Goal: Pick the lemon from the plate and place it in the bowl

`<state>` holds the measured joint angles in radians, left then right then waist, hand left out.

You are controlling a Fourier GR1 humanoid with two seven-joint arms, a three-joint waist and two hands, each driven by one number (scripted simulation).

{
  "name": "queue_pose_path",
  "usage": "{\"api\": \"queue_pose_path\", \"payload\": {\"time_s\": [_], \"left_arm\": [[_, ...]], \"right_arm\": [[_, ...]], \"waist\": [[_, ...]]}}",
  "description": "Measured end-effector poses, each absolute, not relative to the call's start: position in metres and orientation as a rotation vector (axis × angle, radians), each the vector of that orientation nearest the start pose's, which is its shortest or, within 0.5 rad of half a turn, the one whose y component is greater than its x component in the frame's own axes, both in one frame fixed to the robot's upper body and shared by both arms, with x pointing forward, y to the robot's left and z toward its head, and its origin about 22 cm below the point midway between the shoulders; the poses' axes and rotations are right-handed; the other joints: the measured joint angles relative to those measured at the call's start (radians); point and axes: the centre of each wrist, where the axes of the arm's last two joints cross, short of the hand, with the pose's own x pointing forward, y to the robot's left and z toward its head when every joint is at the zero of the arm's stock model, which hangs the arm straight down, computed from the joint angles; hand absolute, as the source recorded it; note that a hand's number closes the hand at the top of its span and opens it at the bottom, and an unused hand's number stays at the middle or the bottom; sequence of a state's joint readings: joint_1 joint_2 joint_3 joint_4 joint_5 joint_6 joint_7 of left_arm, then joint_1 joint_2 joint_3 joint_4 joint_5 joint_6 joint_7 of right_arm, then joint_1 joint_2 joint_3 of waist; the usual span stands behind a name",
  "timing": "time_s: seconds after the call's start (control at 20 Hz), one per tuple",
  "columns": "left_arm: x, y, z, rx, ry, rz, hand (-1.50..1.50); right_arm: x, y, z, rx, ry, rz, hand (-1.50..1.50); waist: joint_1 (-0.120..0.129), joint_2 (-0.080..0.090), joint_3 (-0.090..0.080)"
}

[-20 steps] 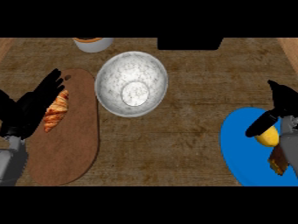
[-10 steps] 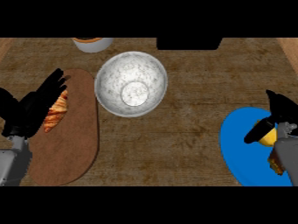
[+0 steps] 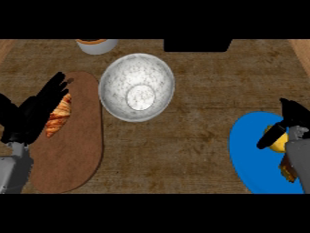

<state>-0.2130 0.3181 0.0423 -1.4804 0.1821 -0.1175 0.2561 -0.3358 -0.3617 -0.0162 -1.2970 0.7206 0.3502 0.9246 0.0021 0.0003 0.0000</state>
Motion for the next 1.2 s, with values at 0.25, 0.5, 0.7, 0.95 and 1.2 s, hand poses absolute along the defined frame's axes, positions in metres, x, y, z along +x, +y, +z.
{"api": "queue_pose_path", "payload": {"time_s": [0.25,0.5,0.7,0.95,1.2], "left_arm": [[0.29,0.297,0.059,0.025,-1.422,-0.21,0.0],[0.29,0.3,0.062,0.027,-1.423,-0.216,0.0],[0.291,0.301,0.062,0.027,-1.423,-0.207,0.0],[0.289,0.297,0.064,0.027,-1.421,-0.204,0.0],[0.293,0.297,0.068,0.027,-1.418,-0.207,0.0]], "right_arm": [[0.325,-0.31,0.042,-0.926,-0.426,0.63,-1.5],[0.325,-0.316,0.027,-0.921,-0.414,0.617,-1.5],[0.325,-0.317,0.016,-0.926,-0.437,0.634,1.5],[0.327,-0.319,0.014,-0.972,-0.492,0.639,1.5],[0.323,-0.325,0.01,-0.992,-0.533,0.664,1.5]], "waist": [[0.0,0.0,0.0],[0.0,0.0,0.0],[0.001,-0.002,-0.002],[0.001,-0.003,-0.004],[0.0,-0.003,-0.004]]}}
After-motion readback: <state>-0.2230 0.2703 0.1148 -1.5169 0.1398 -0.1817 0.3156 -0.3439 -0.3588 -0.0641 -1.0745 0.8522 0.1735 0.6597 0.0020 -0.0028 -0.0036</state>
